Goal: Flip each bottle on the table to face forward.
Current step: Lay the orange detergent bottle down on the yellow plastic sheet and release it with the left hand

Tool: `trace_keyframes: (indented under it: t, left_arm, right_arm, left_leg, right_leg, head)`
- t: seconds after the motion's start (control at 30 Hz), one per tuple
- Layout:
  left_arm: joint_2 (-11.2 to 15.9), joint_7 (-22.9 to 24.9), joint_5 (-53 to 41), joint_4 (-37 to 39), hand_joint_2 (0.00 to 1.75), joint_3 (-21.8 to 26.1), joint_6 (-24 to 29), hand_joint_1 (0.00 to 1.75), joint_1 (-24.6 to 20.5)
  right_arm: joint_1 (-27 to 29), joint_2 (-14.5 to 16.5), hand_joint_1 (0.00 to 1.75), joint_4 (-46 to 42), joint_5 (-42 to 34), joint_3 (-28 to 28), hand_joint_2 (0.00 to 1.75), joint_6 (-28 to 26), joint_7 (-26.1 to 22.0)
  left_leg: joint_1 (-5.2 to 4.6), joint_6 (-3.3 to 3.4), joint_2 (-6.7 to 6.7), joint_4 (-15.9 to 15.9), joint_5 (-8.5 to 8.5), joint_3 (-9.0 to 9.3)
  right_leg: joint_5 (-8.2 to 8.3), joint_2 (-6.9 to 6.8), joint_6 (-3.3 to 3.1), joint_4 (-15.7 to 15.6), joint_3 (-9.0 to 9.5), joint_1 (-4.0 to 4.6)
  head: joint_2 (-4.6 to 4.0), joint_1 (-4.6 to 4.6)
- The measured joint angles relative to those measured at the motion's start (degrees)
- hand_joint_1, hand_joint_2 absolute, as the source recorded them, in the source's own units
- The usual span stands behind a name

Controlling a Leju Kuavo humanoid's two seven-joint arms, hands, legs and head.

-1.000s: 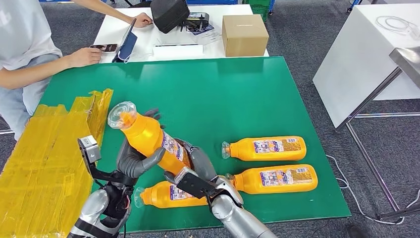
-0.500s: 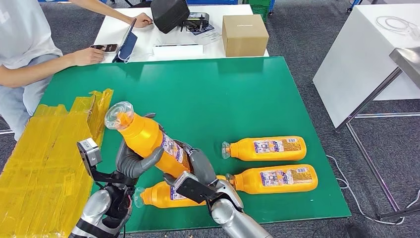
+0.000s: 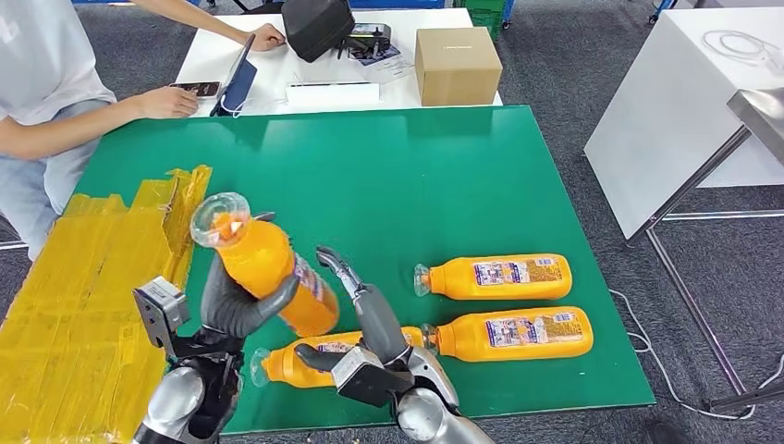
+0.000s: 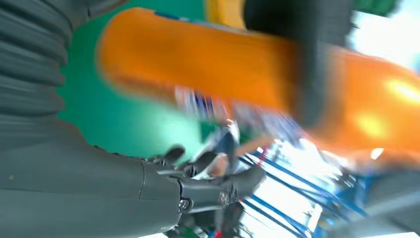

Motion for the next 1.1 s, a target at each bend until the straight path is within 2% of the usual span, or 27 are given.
trace_keyframes:
  t: [0.13, 0.27, 0.33, 0.4, 0.47, 0.67, 0.83, 0.97, 1.1]
  left_arm:
    - [1.16, -1.47, -13.81, -0.10, 1.75, 4.19, 11.33, 1.75, 0.01]
    - [2.01, -1.90, -18.29, -0.25, 1.75, 7.59, 14.57, 1.75, 0.04]
    - [2.12, -1.92, -19.14, -0.26, 1.75, 8.39, 15.05, 1.75, 0.05]
    - [2.25, -1.65, -21.72, -0.26, 1.75, 9.02, 16.74, 1.75, 0.07]
    - [2.48, -0.89, -26.51, -0.24, 1.75, 9.95, 19.66, 1.75, 0.07]
    - [3.67, 2.87, -44.69, 1.24, 1.75, 12.30, 26.48, 1.75, -0.28]
    - [4.84, 8.39, -62.36, 5.18, 1.75, 12.69, 29.58, 1.75, -1.41]
    - [6.89, 12.95, -75.46, 9.27, 1.75, 12.37, 28.39, 1.75, -1.49]
    - [9.31, 15.43, -80.17, 13.01, 1.75, 11.49, 25.22, 1.75, -1.19]
  right_arm:
    - [2.80, -1.19, 0.00, -7.21, -4.23, -0.94, 1.75, 0.62, -0.10]
    - [5.23, -2.25, 0.00, -12.84, -5.97, -2.57, 1.75, 1.26, -0.30]
    - [5.90, -2.59, 0.00, -14.52, -6.25, -3.09, 0.87, 1.49, -0.44]
    - [6.66, -2.81, 0.00, -16.05, -6.83, -3.77, 0.87, 1.58, -0.80]
    - [7.65, -3.08, 0.00, -17.82, -7.64, -4.81, 1.75, 1.57, -1.24]
    - [10.44, -4.04, 0.00, -22.88, -9.11, -8.67, 1.75, 1.01, -2.06]
    - [11.87, -4.89, 0.00, -26.67, -8.60, -11.04, 1.75, -0.89, -2.96]
    - [12.32, -5.80, 0.00, -29.12, -8.14, -12.46, 1.75, -1.44, -2.82]
    - [12.38, -6.51, 0.00, -30.44, -7.62, -13.28, 1.75, -1.12, -2.27]
  left_leg:
    - [0.01, 0.00, 0.00, 0.00, 0.00, 0.02]
    - [0.01, 0.00, 0.00, 0.00, 0.00, 0.00]
    - [0.00, 0.00, 0.00, 0.00, 0.00, -0.01]
    - [-0.01, 0.00, 0.00, 0.00, 0.00, -0.01]
    - [-0.01, 0.00, 0.00, 0.00, 0.00, -0.01]
    - [0.00, 0.00, 0.00, 0.00, 0.00, 0.01]
    - [0.00, 0.00, 0.02, 0.00, 0.00, 0.01]
    - [-0.01, 0.00, 0.06, 0.00, -0.01, 0.01]
    - [-0.01, 0.00, 0.06, 0.00, -0.01, 0.00]
  right_leg:
    - [0.00, 0.00, -0.01, 0.00, 0.00, 0.01]
    - [-0.01, 0.00, -0.01, 0.00, 0.00, 0.00]
    - [-0.01, 0.00, -0.01, 0.00, -0.01, -0.02]
    - [-0.01, 0.00, -0.01, -0.01, 0.00, -0.03]
    - [-0.01, 0.00, -0.01, -0.01, -0.01, -0.03]
    - [-0.01, 0.00, -0.01, -0.01, -0.02, -0.01]
    - [-0.01, 0.01, -0.01, -0.01, -0.02, -0.01]
    - [-0.01, 0.03, -0.01, -0.01, -0.03, -0.02]
    - [-0.01, 0.03, -0.01, -0.01, -0.04, -0.01]
  head:
    - [0.00, -0.02]
    - [0.00, -0.02]
    - [0.00, -0.01]
    - [0.00, -0.01]
    - [0.00, -0.01]
    - [0.00, -0.02]
    - [0.00, -0.01]
    - [0.00, -0.01]
    - [0.00, -0.01]
